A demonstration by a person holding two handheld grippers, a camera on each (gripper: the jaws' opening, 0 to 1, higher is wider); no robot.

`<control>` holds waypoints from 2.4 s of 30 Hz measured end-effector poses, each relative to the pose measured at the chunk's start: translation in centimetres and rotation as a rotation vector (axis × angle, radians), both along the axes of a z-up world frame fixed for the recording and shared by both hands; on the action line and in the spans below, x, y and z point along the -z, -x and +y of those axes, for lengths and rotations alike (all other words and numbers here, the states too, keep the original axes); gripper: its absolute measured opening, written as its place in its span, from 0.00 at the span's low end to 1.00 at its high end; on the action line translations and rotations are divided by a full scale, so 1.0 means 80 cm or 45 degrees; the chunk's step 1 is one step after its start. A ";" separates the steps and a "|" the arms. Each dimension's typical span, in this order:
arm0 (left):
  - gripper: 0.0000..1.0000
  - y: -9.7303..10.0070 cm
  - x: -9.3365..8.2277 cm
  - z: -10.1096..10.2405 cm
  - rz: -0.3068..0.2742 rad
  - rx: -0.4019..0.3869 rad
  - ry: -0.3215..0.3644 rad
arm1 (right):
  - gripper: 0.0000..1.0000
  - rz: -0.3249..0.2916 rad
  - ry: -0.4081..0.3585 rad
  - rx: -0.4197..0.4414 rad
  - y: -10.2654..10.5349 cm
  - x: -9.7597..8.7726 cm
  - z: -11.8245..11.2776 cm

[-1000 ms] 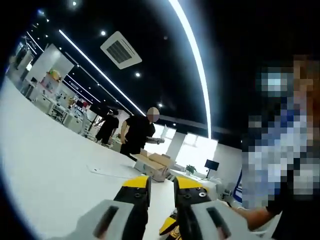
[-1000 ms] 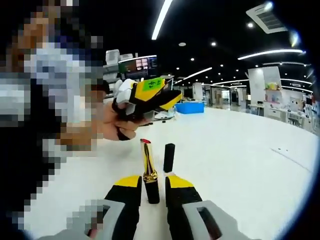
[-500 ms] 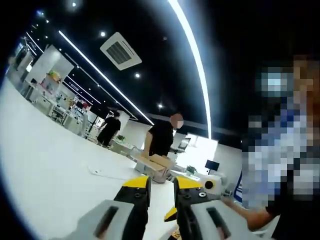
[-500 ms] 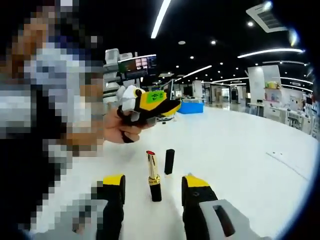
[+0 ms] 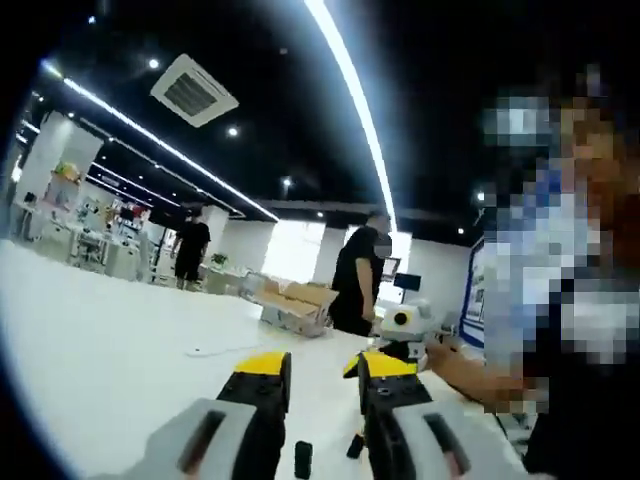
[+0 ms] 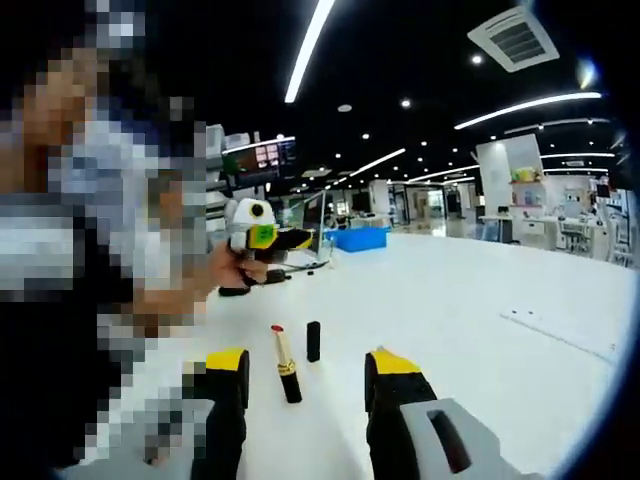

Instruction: Unscrew the lipstick cap, remove the lipstick, and put the cap back on the lipstick

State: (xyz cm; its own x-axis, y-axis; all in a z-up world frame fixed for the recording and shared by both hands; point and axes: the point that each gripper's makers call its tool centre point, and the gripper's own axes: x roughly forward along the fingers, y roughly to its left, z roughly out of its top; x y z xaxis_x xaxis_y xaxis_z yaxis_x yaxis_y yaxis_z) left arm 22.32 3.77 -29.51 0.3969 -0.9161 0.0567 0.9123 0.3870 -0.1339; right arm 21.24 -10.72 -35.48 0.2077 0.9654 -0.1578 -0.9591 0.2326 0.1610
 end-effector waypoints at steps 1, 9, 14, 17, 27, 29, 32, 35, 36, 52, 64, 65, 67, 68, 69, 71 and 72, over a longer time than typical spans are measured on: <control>0.36 0.000 0.004 0.002 -0.014 -0.002 -0.040 | 0.45 0.011 0.002 0.014 -0.002 0.002 -0.002; 0.37 0.001 0.047 0.001 0.085 0.062 -0.156 | 0.46 0.071 0.070 0.058 -0.011 0.025 -0.013; 0.41 0.000 0.071 -0.005 0.114 0.078 -0.248 | 0.46 0.100 0.099 0.080 -0.017 0.038 -0.016; 0.46 0.002 0.079 -0.009 0.112 0.082 -0.289 | 0.46 0.110 0.131 0.090 -0.018 0.047 -0.017; 0.42 0.000 0.099 -0.029 0.152 0.066 -0.311 | 0.43 0.125 0.204 0.066 -0.011 0.062 -0.012; 0.39 -0.001 0.099 -0.033 0.145 0.058 -0.306 | 0.43 0.119 0.220 0.059 -0.008 0.064 -0.010; 0.38 -0.002 0.098 -0.041 0.143 0.052 -0.280 | 0.41 0.127 0.211 0.037 -0.003 0.064 -0.006; 0.37 -0.003 0.101 -0.042 0.153 0.045 -0.273 | 0.41 0.135 0.226 0.030 -0.001 0.069 -0.003; 0.37 -0.003 0.103 -0.042 0.159 0.050 -0.274 | 0.41 0.135 0.236 0.031 -0.001 0.072 -0.003; 0.30 -0.012 0.127 -0.041 0.196 0.011 -0.317 | 0.41 0.107 0.286 0.028 -0.001 0.075 -0.002; 0.25 -0.015 0.130 -0.045 0.171 0.000 -0.326 | 0.40 0.097 0.328 0.017 0.001 0.083 0.000; 0.24 -0.015 0.130 -0.045 0.171 -0.004 -0.325 | 0.40 0.098 0.328 0.017 0.001 0.083 0.000; 0.22 -0.016 0.131 -0.044 0.172 -0.008 -0.323 | 0.40 0.098 0.328 0.014 0.001 0.083 0.000; 0.22 -0.017 0.131 -0.044 0.172 -0.010 -0.321 | 0.40 0.096 0.329 0.012 0.001 0.083 0.001; 0.21 -0.017 0.130 -0.044 0.170 -0.011 -0.319 | 0.40 0.095 0.329 0.009 0.002 0.083 0.001; 0.21 -0.017 0.129 -0.044 0.170 -0.009 -0.309 | 0.40 0.092 0.326 0.007 0.002 0.082 0.001; 0.21 -0.018 0.128 -0.043 0.168 -0.011 -0.306 | 0.40 0.093 0.326 0.008 0.002 0.082 0.001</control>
State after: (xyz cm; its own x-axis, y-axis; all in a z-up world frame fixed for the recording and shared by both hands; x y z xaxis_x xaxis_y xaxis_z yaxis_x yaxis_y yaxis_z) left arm 23.73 0.31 -39.78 0.3946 -0.8934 -0.2149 0.8894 0.4301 -0.1549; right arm 21.09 -10.60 -42.07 0.1927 0.8908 -0.4114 -0.9454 0.2808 0.1652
